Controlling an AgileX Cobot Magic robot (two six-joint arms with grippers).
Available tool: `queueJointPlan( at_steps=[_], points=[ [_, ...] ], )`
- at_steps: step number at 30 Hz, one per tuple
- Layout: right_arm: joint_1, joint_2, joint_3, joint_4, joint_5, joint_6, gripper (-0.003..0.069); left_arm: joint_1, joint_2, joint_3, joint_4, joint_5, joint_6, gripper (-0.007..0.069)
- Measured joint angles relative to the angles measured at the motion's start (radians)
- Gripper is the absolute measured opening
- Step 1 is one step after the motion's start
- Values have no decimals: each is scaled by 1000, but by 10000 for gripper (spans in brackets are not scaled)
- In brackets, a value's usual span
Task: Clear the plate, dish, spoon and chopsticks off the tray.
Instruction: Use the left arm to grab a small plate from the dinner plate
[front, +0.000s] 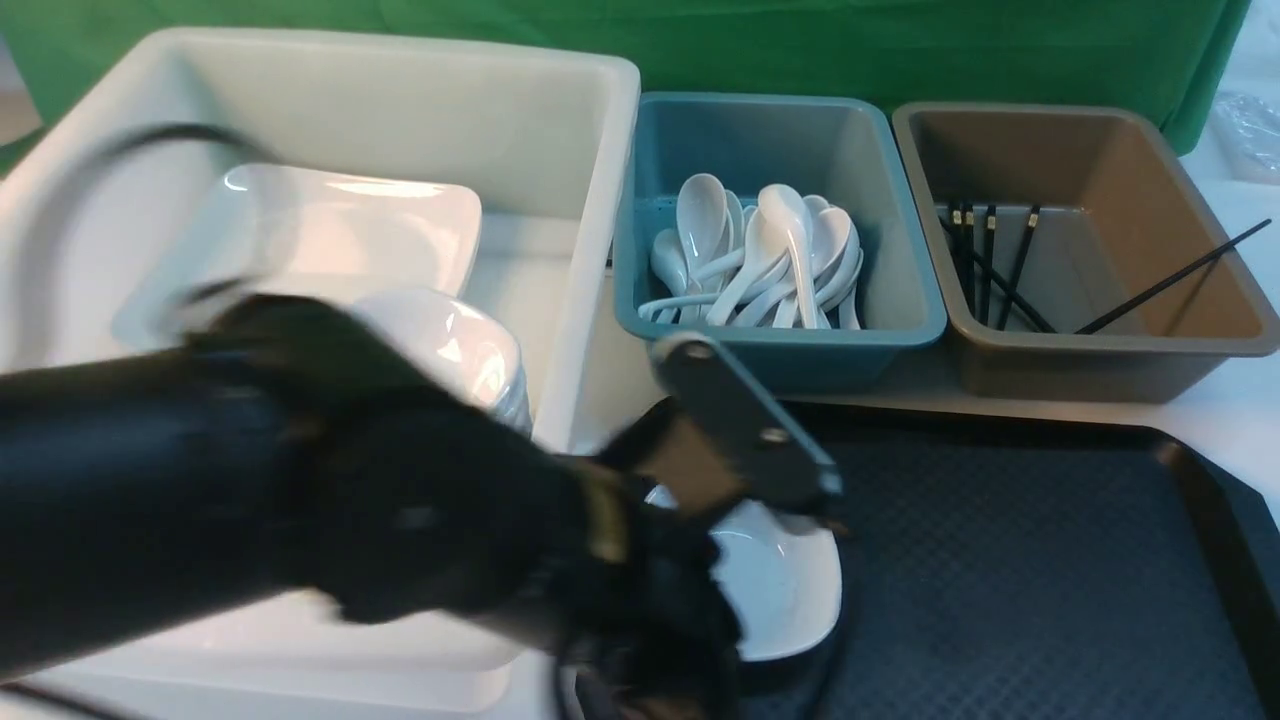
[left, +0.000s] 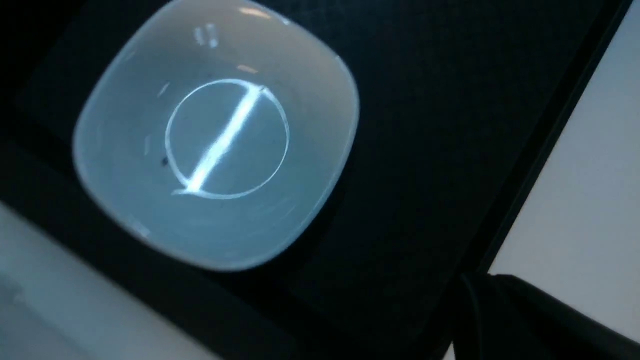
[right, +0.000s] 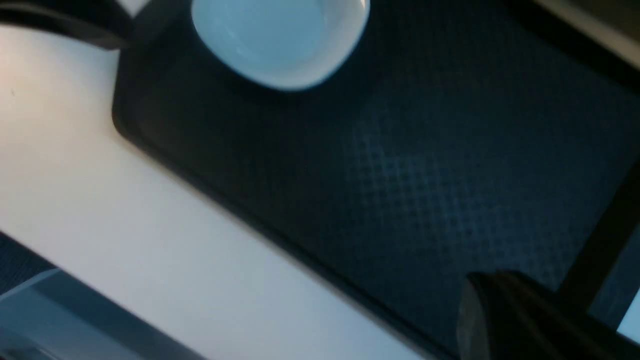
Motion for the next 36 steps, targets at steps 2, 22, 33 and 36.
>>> queueJointPlan(
  at_steps=[2,22,33,36],
  points=[
    [0,-76,56,1,0,16,21,-15,90,-64,17,-1,-29,34],
    [0,-378,139,2,1,50,33,-18,560,-371,319,-14,-260,487],
    [0,-378,139,4,1,50,37,-30,503,-380,299,34,-269,148],
    [0,-378,139,4,-3,50,37,-57,414,-377,273,64,-265,62]
  ],
)
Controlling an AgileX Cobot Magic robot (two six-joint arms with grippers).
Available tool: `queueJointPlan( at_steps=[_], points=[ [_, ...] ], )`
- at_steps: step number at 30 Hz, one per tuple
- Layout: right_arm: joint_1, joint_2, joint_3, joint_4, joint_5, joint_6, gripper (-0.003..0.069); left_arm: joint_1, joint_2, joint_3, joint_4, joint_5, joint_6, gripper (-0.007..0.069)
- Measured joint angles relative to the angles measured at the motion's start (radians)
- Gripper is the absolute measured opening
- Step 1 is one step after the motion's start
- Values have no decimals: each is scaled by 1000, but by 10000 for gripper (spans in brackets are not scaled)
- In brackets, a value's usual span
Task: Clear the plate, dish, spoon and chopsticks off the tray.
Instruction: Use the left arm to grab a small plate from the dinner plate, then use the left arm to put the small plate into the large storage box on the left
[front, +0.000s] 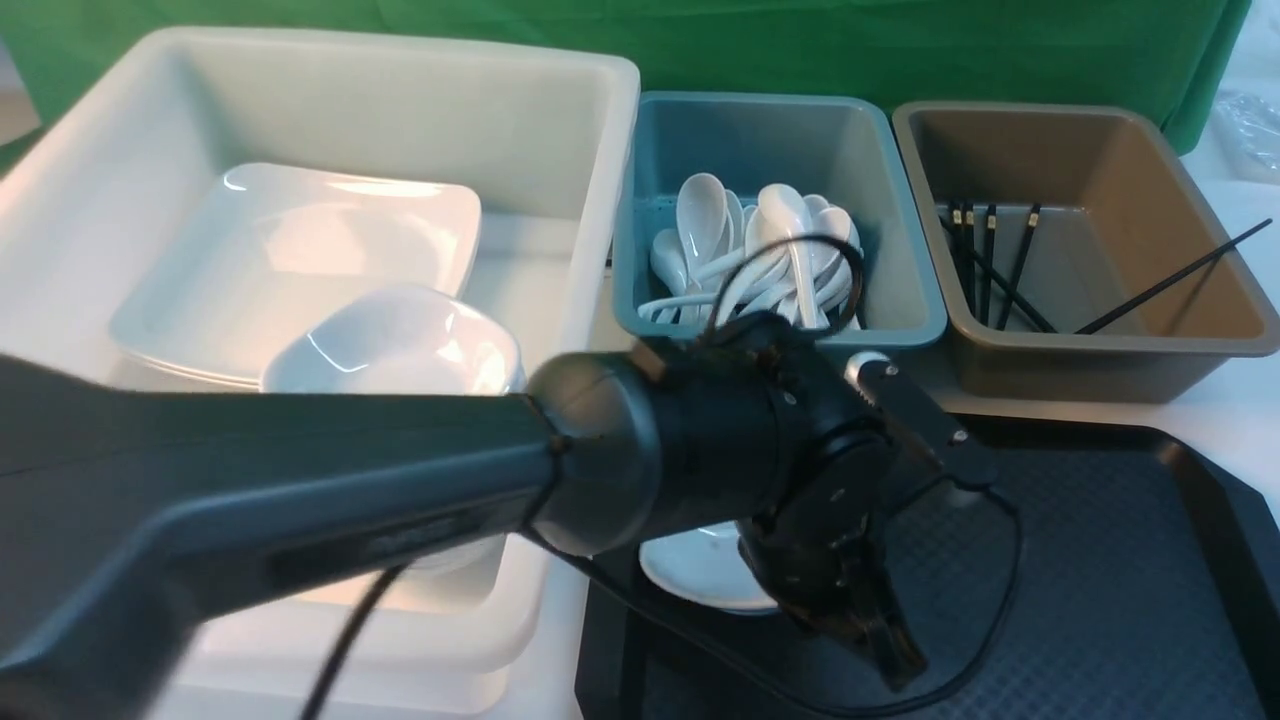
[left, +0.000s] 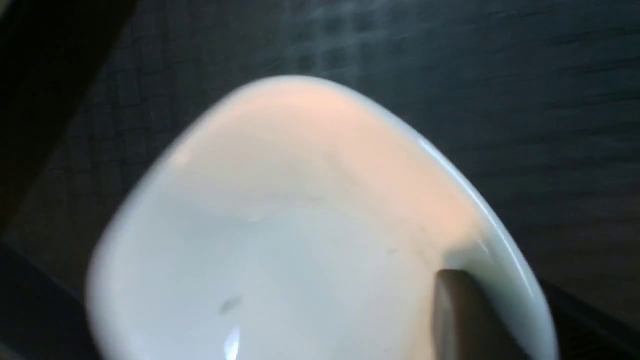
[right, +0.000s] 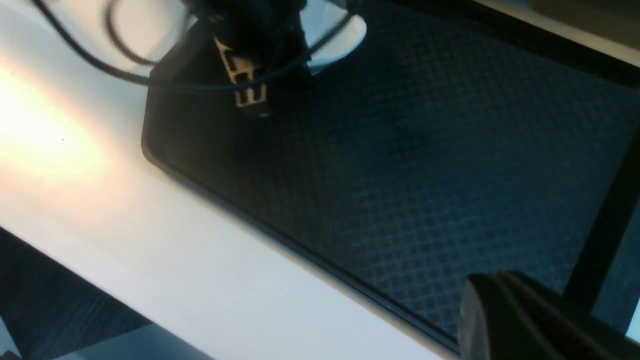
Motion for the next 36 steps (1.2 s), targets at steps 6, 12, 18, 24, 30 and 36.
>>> queueJointPlan(
  at_steps=[6,12,18,24,30,36],
  points=[
    [0,0,0,0,-50,-1,37,-63,-287,3,13,13,16,33],
    [0,0,0,0,-102,-1,38,-9,-506,24,215,244,24,33],
    [0,0,0,-1,-127,-1,48,178,-586,204,268,269,121,33],
    [0,0,0,-1,-128,-1,54,341,-556,358,267,80,154,33],
    [0,0,0,-1,-128,-1,56,362,-532,377,243,20,181,60],
    [0,0,0,1,-128,0,59,363,-531,382,132,21,222,225]
  ],
)
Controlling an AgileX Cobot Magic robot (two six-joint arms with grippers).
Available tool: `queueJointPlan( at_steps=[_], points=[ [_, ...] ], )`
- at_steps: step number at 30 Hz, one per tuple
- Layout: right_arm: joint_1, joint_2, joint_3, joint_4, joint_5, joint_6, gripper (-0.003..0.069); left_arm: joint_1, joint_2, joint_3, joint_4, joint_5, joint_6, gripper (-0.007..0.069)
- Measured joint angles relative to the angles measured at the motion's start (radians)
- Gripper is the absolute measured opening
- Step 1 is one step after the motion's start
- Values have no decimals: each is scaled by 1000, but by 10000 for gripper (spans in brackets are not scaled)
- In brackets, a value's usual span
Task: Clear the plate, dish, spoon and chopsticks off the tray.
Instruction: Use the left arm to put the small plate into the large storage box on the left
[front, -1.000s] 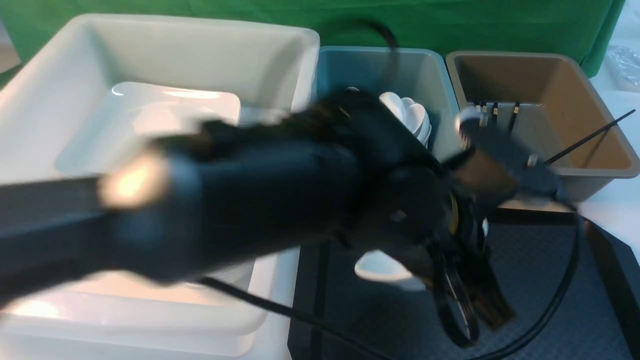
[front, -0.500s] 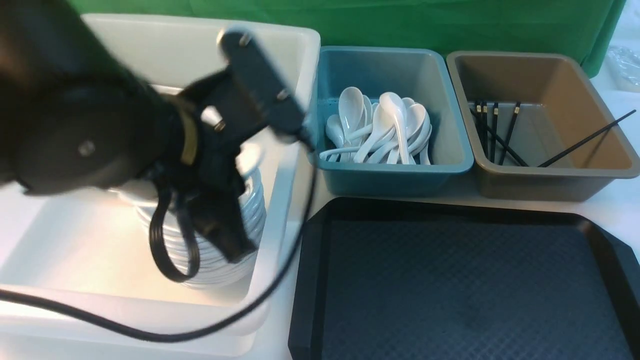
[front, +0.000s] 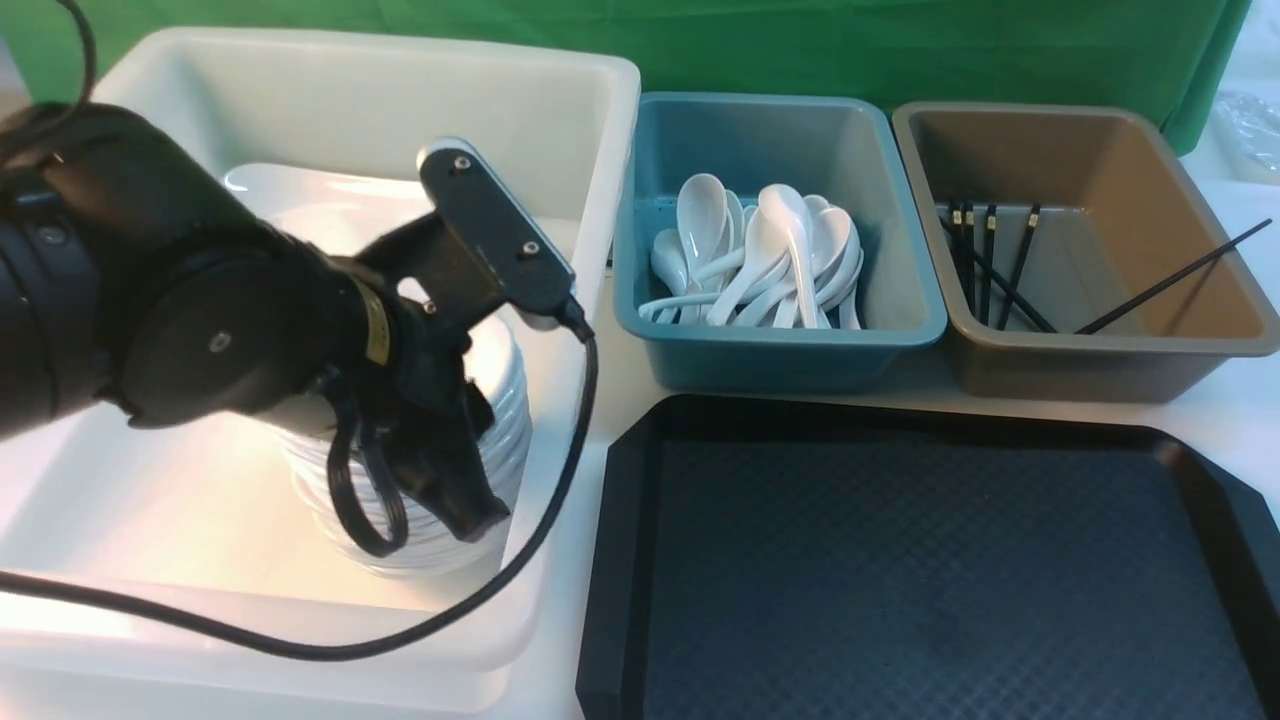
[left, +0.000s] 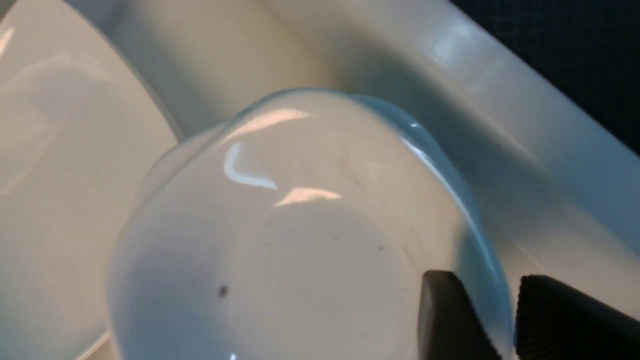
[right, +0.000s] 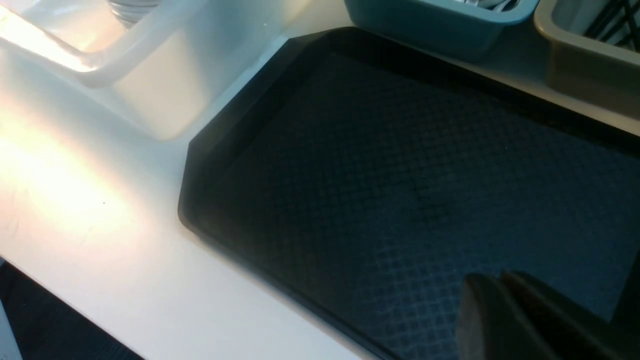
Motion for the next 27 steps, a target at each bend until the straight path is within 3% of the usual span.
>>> queueJointPlan(
  at_steps=[5,7,9,12,18,24,27],
  points=[
    [0,0,0,4,0,7,65,0,-61,0,-66,16,6,472],
    [0,1,1,4,0,7,72,0,-128,2,-115,19,0,521],
    [0,1,6,4,0,7,78,0,-213,5,-189,6,-5,522],
    [0,1,8,5,0,8,92,0,-397,49,-284,-63,-8,424],
    [0,1,8,6,-7,20,106,0,-786,334,-417,-365,-9,48],
    [0,1,8,6,-86,41,103,0,-978,587,-451,-644,-5,10],
    [0,1,8,7,-114,55,100,0,-996,638,-451,-713,-5,10]
  ],
)
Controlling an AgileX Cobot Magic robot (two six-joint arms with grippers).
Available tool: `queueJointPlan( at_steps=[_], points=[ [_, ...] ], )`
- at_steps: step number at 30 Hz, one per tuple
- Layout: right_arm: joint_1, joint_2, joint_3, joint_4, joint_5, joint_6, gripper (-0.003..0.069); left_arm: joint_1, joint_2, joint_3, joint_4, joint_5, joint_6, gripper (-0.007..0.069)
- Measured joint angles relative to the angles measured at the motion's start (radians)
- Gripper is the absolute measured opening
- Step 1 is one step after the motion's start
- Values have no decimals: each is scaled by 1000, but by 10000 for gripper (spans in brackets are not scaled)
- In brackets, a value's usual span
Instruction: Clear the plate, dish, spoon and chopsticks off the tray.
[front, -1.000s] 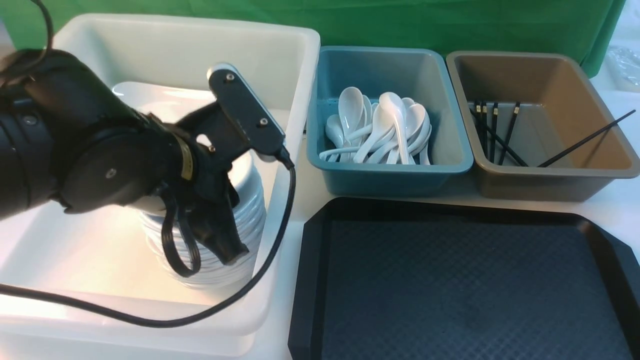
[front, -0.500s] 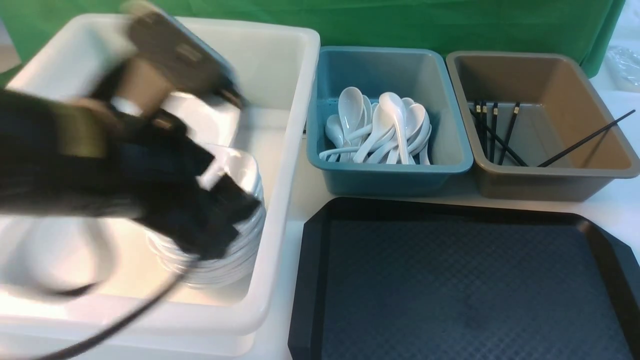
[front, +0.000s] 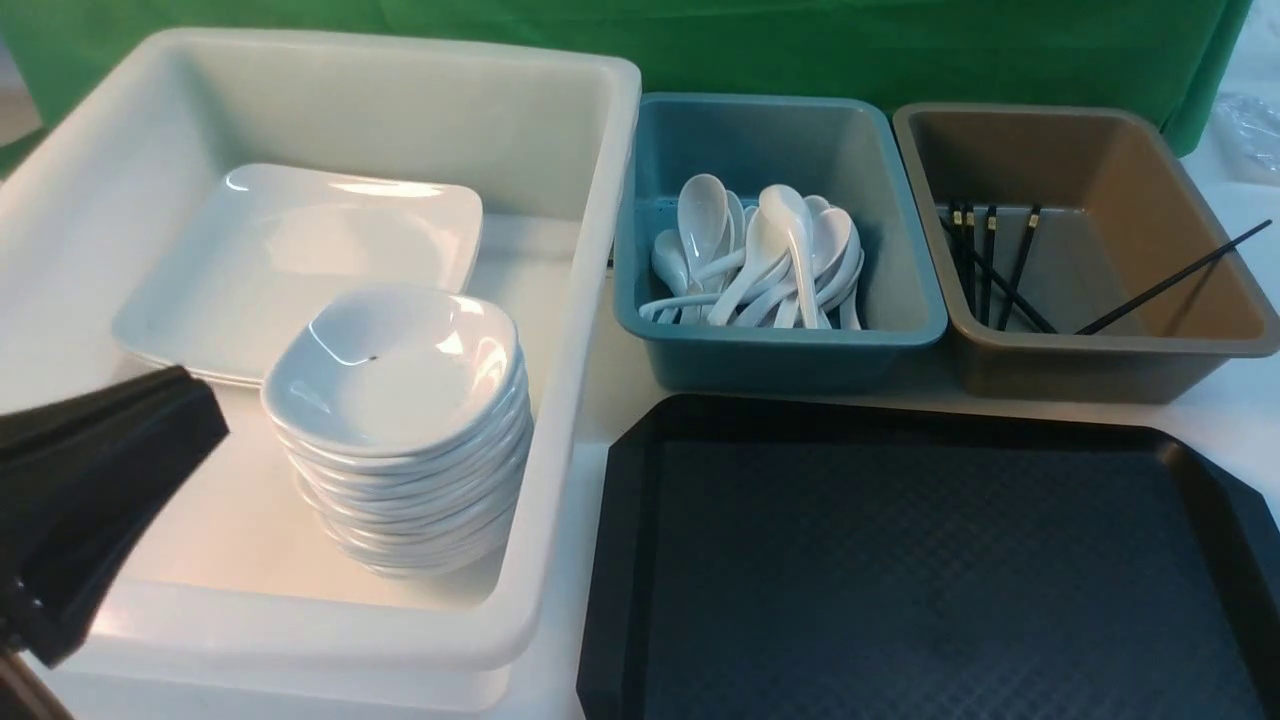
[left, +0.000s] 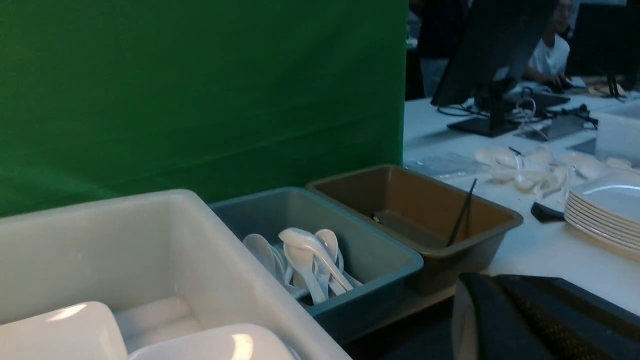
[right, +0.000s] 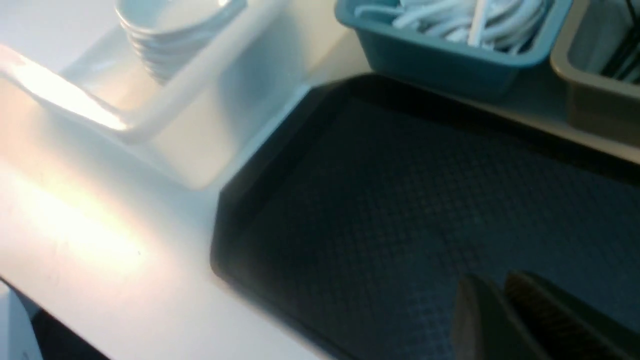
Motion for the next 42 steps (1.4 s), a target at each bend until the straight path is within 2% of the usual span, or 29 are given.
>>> queueJointPlan(
  at_steps=[2,16,19,21,24,26,29,32,36,42],
  points=[
    [0,0,0,1,-10,14,100,0,-2,47,13,-41,4,10],
    [-4,0,0,4,-17,29,127,0,-2,201,60,-55,7,10],
    [-75,0,1,4,-18,29,123,0,-2,226,61,-55,7,10],
    [-153,0,11,18,-25,2,83,0,-2,236,61,-55,7,10],
    [-333,-18,86,105,-100,-205,27,0,-2,241,61,-46,7,10],
    [-499,-58,217,206,-241,-383,19,0,-2,242,61,-41,7,10],
    [-648,-136,381,286,-402,-467,18,0,-2,244,61,-40,7,10],
    [-765,-258,592,326,-548,-500,18,0,-2,244,61,-39,7,10],
    [-796,-360,771,335,-624,-504,18,0,-2,244,61,-39,7,10],
    [-796,-379,819,326,-663,-514,18,0,-2,244,61,-36,7,10]
  ],
)
